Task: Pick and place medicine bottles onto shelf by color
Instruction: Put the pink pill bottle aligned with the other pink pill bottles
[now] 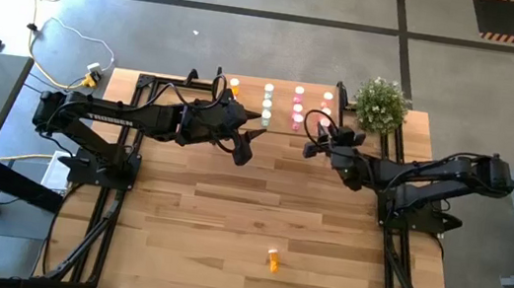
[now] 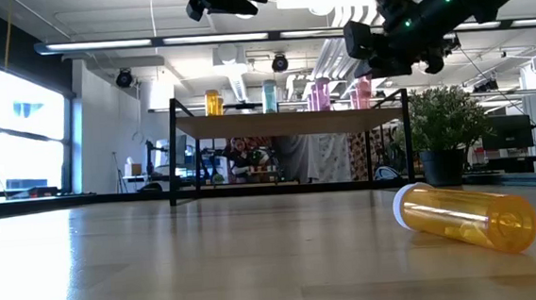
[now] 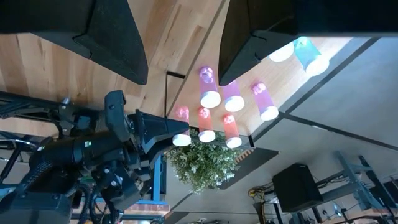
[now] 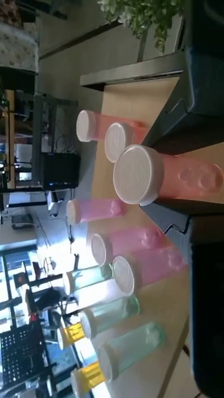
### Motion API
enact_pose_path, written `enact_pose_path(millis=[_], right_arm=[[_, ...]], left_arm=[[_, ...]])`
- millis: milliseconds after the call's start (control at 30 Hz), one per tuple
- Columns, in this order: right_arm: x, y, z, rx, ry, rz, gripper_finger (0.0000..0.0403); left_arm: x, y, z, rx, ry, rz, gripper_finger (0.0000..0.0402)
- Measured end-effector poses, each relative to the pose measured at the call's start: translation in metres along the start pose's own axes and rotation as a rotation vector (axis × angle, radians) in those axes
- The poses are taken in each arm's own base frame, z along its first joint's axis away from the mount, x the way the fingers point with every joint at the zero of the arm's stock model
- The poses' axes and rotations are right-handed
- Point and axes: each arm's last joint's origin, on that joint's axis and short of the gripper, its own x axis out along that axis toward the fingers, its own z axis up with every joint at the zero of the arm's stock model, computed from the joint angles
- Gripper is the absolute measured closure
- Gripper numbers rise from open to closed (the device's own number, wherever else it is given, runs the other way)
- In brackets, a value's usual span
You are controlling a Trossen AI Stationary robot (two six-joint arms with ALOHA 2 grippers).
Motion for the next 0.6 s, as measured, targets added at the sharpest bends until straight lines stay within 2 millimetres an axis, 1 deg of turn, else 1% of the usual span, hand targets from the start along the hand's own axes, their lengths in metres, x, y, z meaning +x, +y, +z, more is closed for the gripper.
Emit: enact_pose_path(millis=[167,300,400,600], right_arm=[[0.001,0.000,-0.006,0.000,0.038,0.010,0.0306],[0.009,0.001,-0.012,-0.015,0.054,0.007,0.0306],[0.012,0.002,-0.012,-0.004,0.050,0.003,0.0306],[0.012,0.002,-0.012,-0.002,0.050,0.002,0.0306]], left_arm=[[0.000,0.000,-0.001,0.011,0.008,0.000,0.0216],[0.000,0.000,-0.001,0.011,0.008,0.000,0.0216],[0.000,0.000,-0.001,0.012,0.008,0.000,0.0216],[0.000,0.000,-0.002,0.031,0.018,0.000,0.0216]])
